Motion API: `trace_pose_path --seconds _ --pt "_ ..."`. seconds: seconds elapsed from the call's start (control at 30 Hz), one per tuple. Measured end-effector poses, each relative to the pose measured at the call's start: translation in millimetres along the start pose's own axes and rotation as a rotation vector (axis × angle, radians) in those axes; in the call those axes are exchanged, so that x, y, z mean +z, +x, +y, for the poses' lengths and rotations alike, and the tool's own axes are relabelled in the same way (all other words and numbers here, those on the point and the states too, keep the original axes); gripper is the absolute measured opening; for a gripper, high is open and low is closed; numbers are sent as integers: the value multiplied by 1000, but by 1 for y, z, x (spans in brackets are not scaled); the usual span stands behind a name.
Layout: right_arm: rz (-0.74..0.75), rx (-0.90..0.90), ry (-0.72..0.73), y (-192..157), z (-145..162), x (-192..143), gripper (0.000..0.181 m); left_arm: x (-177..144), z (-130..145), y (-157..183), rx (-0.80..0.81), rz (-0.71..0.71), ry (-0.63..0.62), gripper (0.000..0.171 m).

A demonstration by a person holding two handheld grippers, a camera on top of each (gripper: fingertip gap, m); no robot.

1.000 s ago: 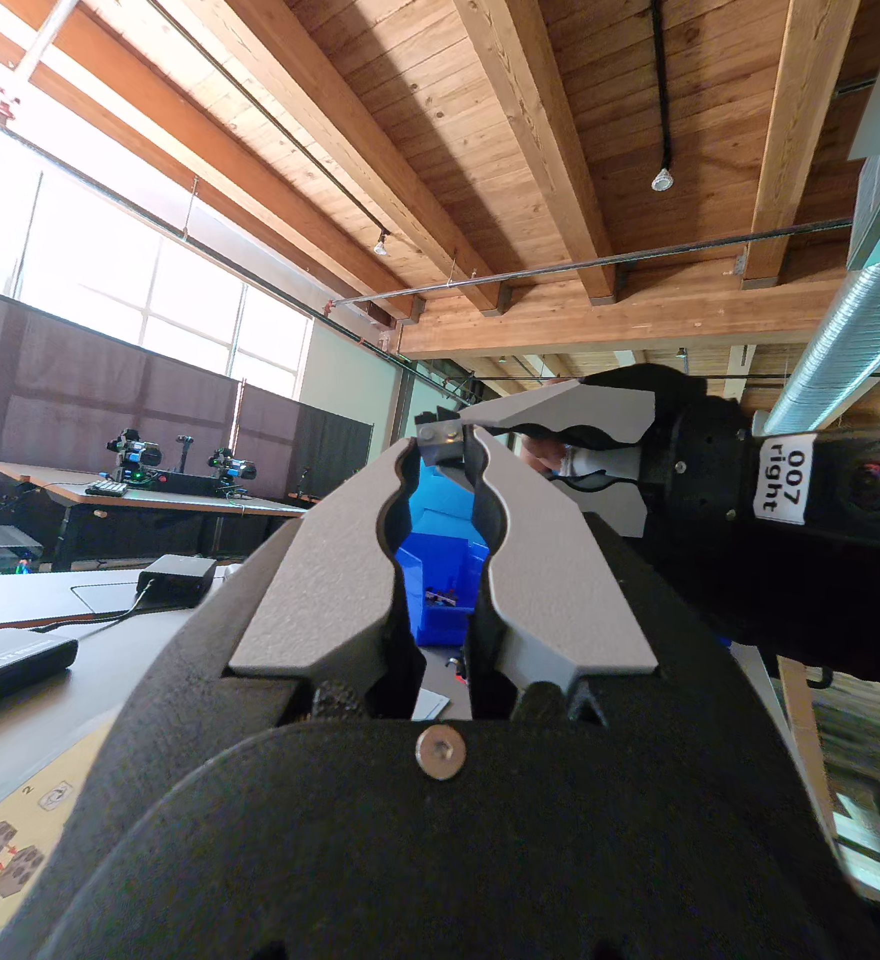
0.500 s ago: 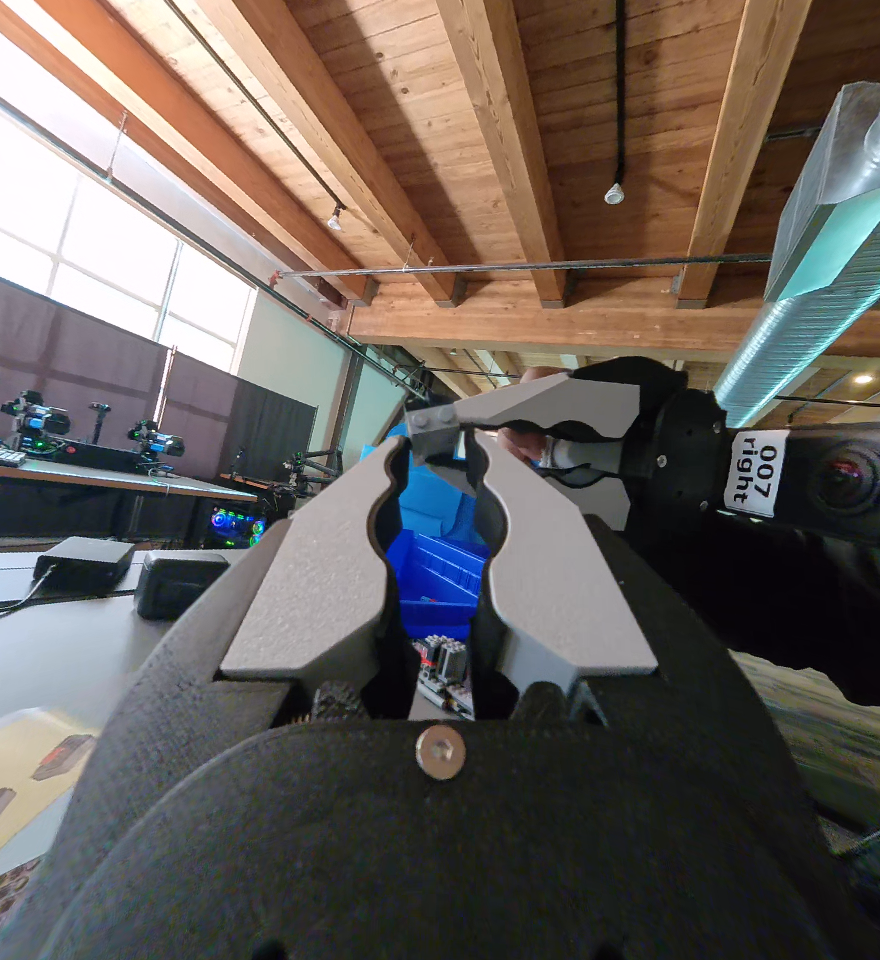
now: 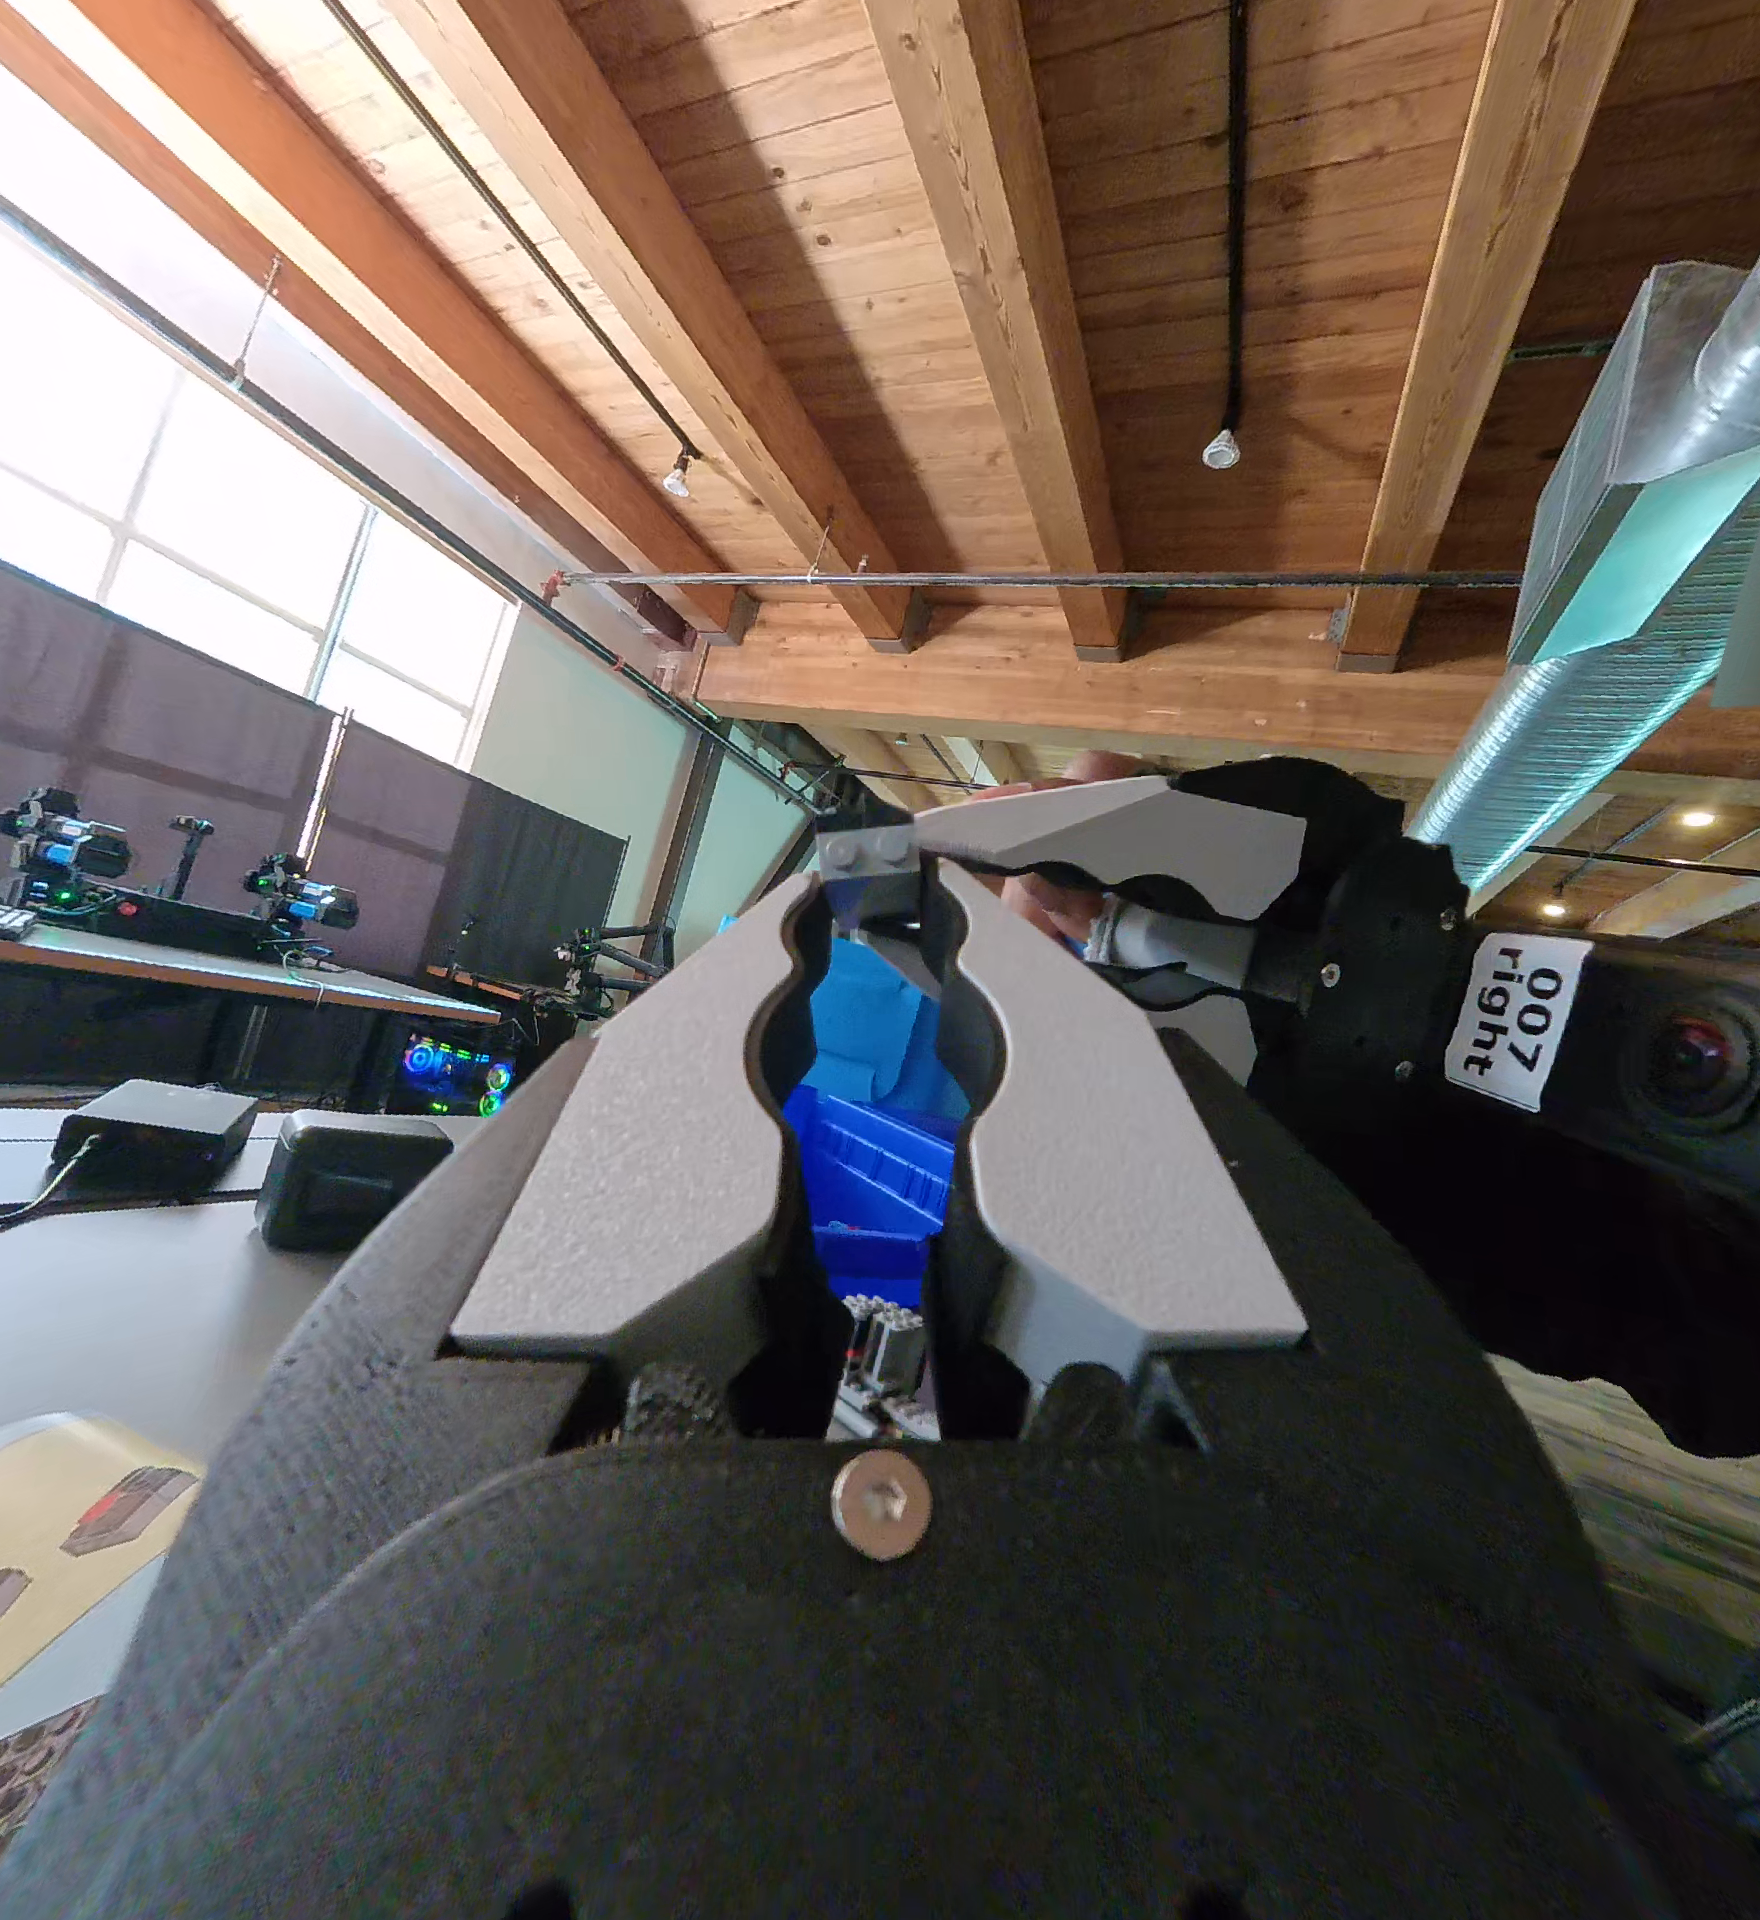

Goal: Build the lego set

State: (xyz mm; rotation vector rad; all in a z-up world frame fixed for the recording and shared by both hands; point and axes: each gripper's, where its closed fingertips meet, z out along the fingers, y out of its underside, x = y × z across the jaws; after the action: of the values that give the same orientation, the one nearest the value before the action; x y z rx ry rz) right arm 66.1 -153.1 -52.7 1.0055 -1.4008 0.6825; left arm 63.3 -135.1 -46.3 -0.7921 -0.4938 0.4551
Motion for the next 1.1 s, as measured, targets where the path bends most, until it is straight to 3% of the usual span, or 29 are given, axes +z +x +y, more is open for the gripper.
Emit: trace_pose_path --seconds 0.63,1.1 --pt "-9 102 49 2 3 -6 14 2 0 5 -73 50 9 18" --pt "-17 108 57 9 -1 -2 13 -2 -12 2 -147 56 106 19"
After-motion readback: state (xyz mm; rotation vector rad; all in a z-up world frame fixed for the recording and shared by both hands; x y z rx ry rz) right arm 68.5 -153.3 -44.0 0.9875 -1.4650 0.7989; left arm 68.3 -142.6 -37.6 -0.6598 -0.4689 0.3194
